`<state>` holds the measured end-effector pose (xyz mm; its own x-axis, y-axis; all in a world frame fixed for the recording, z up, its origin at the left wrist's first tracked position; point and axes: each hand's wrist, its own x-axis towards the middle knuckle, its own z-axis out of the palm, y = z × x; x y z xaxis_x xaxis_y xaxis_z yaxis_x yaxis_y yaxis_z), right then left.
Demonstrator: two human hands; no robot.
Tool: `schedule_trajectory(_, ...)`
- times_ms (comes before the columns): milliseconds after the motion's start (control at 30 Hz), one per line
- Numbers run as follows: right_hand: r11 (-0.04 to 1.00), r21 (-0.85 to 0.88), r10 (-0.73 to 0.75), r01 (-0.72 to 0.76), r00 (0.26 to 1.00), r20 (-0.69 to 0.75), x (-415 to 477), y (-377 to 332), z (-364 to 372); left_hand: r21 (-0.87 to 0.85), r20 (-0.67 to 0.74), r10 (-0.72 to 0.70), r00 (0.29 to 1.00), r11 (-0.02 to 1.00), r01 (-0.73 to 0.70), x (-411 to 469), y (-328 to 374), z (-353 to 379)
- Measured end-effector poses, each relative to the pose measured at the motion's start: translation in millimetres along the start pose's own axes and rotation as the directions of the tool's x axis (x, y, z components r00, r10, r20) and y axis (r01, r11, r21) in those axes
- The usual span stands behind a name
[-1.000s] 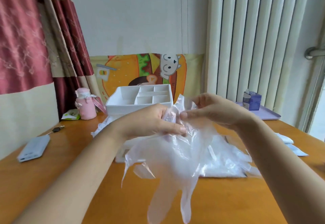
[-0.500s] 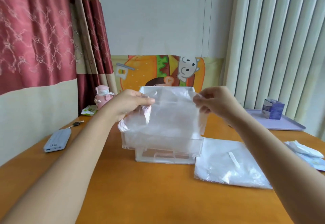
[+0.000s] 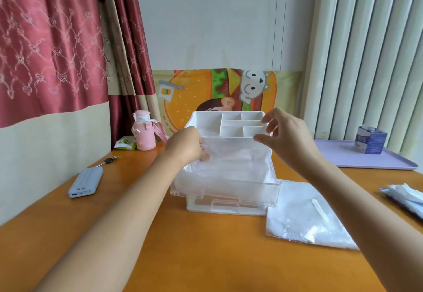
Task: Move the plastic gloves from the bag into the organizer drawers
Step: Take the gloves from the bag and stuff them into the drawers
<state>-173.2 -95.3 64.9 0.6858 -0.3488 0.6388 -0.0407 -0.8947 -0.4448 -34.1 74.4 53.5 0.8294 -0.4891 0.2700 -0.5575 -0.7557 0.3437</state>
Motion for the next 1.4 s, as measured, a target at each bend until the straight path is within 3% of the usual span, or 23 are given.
schedule_trajectory(67, 0.980, 0.198, -0.011, -0.009, 0.995, 0.100, -7.2, -17.5, -3.4, 0.039, 0.029, -0.024, 0.999, 0.999, 0.023, 0.6, 2.5, 0.9)
schedule_trajectory(100, 0.978, 0.207, -0.042, 0.007, 0.985, 0.165, -10.3, -25.8, -3.3, 0.064, 0.051, -0.038, 0.998, 0.997, 0.035, 0.6, 3.8, 1.3)
schedule_trajectory(200, 0.994, -0.046, -0.070, 0.097, 0.908, 0.412, -9.8, -33.7, 5.0, 0.102, 0.104, -0.051, 0.993, 0.994, 0.040, 1.4, 7.3, 3.8)
schedule_trajectory(333, 0.944, -0.284, 0.052, 0.166, 0.777, 0.627, -0.4, -28.8, 21.4, 0.153, 0.116, -0.050, 0.992, 0.988, 0.032, 1.6, 9.5, 4.3)
schedule_trajectory(600, 0.893, -0.359, 0.059, 0.270, 0.721, 0.691, 3.2, -17.8, 45.2, 0.193, 0.078, -0.022, 0.997, 0.981, 0.007, -10.4, 7.1, -17.5)
schedule_trajectory(733, 0.909, -0.329, 0.051, 0.257, 0.713, 0.700, 1.3, -14.9, 46.5, 0.186, -0.110, 0.110, 0.988, 0.979, -0.088, -33.1, 12.5, -37.9)
schedule_trajectory(833, 0.885, -0.379, 0.088, 0.271, 0.701, 0.708, 2.3, -16.5, 47.5, 0.039, -0.222, 0.260, 0.940, 0.965, -0.258, -46.7, 26.0, -36.7)
schedule_trajectory(900, 0.866, -0.418, 0.115, 0.274, 0.705, 0.700, 2.5, -19.0, 47.0, -0.045, -0.077, 0.301, 0.950, 0.951, -0.305, -47.8, 33.1, -26.6)
schedule_trajectory(1000, 0.863, -0.435, 0.114, 0.257, 0.740, 0.663, -1.4, -25.2, 38.6, -0.010, 0.241, 0.274, 0.931, 0.960, -0.280, -35.2, 32.0, -2.7)
schedule_trajectory(1167, 0.894, -0.387, 0.058, 0.226, 0.798, 0.600, -2.1, -23.3, 34.0, -0.009, 0.483, 0.158, 0.861, 0.984, -0.175, -19.3, 24.7, 6.0)
schedule_trajectory(1333, 0.891, -0.406, 0.137, 0.203, 0.732, 0.667, 5.9, -20.6, 49.8, -0.161, 0.587, 0.186, 0.788, 0.981, -0.112, -14.4, 23.1, 9.5)
schedule_trajectory(1400, 0.878, -0.404, 0.158, 0.254, 0.644, 0.748, 7.3, -19.5, 57.9, -0.185, 0.576, 0.175, 0.798, 0.979, -0.081, -14.6, 24.2, 7.4)
